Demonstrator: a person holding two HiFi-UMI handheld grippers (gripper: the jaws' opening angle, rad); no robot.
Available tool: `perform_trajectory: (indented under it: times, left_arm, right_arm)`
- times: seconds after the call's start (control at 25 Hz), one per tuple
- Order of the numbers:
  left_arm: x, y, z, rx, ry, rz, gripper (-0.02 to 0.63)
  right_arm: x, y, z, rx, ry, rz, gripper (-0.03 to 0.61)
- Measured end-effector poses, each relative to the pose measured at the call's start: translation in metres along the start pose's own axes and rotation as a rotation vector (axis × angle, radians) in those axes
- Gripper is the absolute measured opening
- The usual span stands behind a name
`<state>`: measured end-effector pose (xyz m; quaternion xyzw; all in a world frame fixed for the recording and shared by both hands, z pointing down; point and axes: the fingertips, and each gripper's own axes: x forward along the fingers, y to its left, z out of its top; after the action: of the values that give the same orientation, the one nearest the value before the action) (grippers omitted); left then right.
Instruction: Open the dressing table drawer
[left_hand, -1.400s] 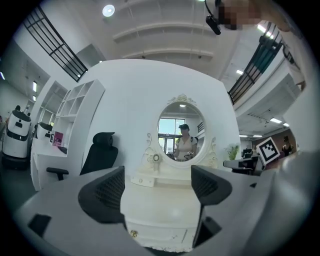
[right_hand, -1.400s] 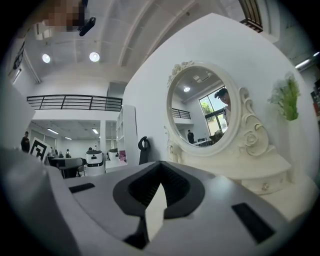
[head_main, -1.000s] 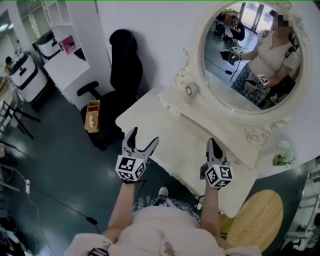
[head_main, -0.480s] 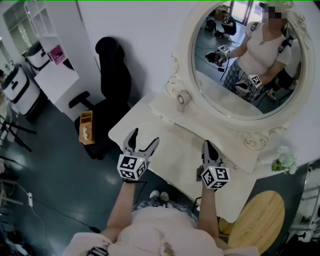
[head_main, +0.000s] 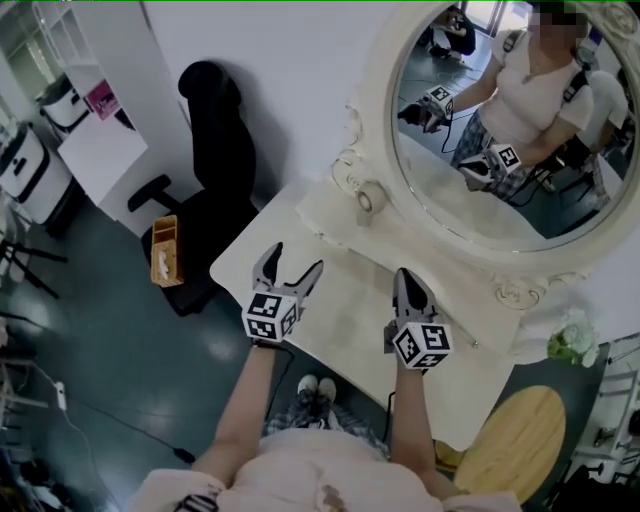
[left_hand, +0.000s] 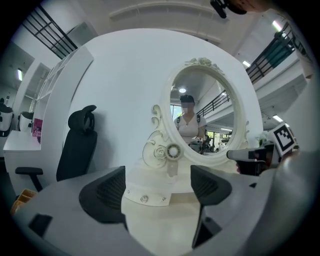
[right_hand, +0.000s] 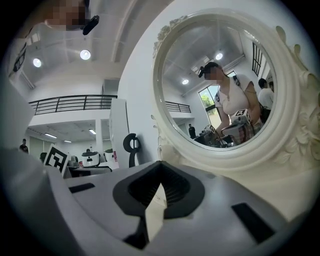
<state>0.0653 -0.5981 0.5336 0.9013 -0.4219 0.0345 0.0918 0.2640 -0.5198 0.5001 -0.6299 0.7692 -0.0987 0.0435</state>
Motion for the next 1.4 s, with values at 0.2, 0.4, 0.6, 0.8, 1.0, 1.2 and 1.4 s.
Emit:
perform_trajectory:
  times: [0.2, 0.4, 0.6, 0.8, 1.0, 1.2, 1.4]
  left_arm:
    - [0.038, 0.018, -0.023, -0.018, 0.045, 0.002, 0.396]
    - [0.07, 0.03, -0.048, -0.043, 0.089, -0.015, 0.395]
    - [0.099, 0.038, -0.086, -0.051, 0.196, -0.023, 0.394]
    - [0.12, 0.043, -0.113, -0.045, 0.291, -0.023, 0.391]
    - [0.126, 0.047, -0.132, -0.057, 0.378, -0.03, 0.292]
    - [0.137, 0.048, -0.141, -0.055, 0.401, -0.036, 0.278]
    - [0.145, 0.051, -0.148, -0.051, 0.42, -0.038, 0.25]
  right_arm:
    - [0.033, 0.005, -0.019, 0.028, 0.019, 0.013, 0.015]
    - [0.064, 0.019, -0.05, 0.049, 0.067, 0.023, 0.015]
    - [0.087, 0.032, -0.091, 0.067, 0.15, 0.023, 0.015]
    - [0.101, 0.041, -0.12, 0.042, 0.224, 0.037, 0.015]
    - [0.098, 0.04, -0.131, 0.023, 0.265, 0.035, 0.015]
    - [0.097, 0.037, -0.135, 0.023, 0.278, 0.037, 0.015]
    - [0.096, 0.035, -0.136, 0.024, 0.285, 0.035, 0.015]
